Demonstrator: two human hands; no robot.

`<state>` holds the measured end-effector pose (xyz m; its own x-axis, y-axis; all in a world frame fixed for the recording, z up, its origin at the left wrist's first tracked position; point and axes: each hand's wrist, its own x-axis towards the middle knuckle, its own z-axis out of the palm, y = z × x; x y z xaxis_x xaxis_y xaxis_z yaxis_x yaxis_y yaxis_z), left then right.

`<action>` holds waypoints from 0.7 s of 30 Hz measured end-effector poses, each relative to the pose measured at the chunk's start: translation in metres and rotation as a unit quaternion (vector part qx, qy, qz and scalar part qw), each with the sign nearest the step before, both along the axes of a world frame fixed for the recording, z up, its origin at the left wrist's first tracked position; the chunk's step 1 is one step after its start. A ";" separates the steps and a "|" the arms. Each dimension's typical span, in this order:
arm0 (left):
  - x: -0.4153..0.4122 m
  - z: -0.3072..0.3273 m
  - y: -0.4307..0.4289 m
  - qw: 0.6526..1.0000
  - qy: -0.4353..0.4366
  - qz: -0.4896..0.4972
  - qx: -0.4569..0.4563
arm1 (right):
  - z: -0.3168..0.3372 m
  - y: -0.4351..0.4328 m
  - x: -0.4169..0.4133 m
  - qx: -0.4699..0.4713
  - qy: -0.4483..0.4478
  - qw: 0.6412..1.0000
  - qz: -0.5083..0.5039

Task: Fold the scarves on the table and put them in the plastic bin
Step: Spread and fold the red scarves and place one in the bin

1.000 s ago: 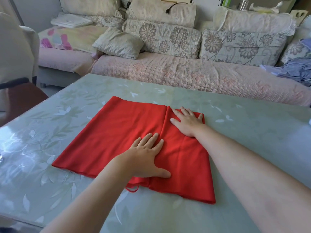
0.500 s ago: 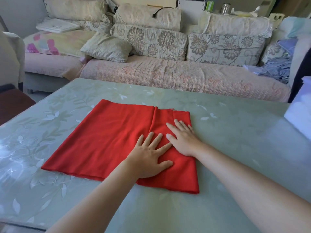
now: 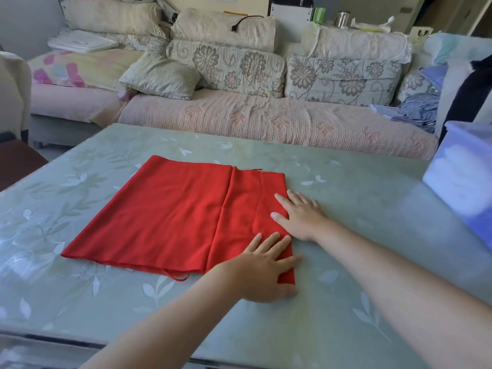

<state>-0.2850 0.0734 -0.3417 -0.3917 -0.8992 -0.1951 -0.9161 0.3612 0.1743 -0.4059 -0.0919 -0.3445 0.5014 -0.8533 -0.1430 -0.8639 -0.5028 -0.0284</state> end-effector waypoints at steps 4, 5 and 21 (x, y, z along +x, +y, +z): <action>0.007 0.014 -0.014 0.992 0.069 -0.005 -0.105 | 0.004 -0.009 0.002 -0.032 -0.032 0.999 0.020; 0.010 0.016 -0.018 0.988 0.070 -0.005 -0.141 | 0.005 -0.014 0.003 -0.044 -0.051 0.998 0.019; -0.003 0.026 -0.039 0.965 0.185 0.169 -0.072 | 0.002 -0.083 0.040 -0.003 -0.247 0.943 -0.225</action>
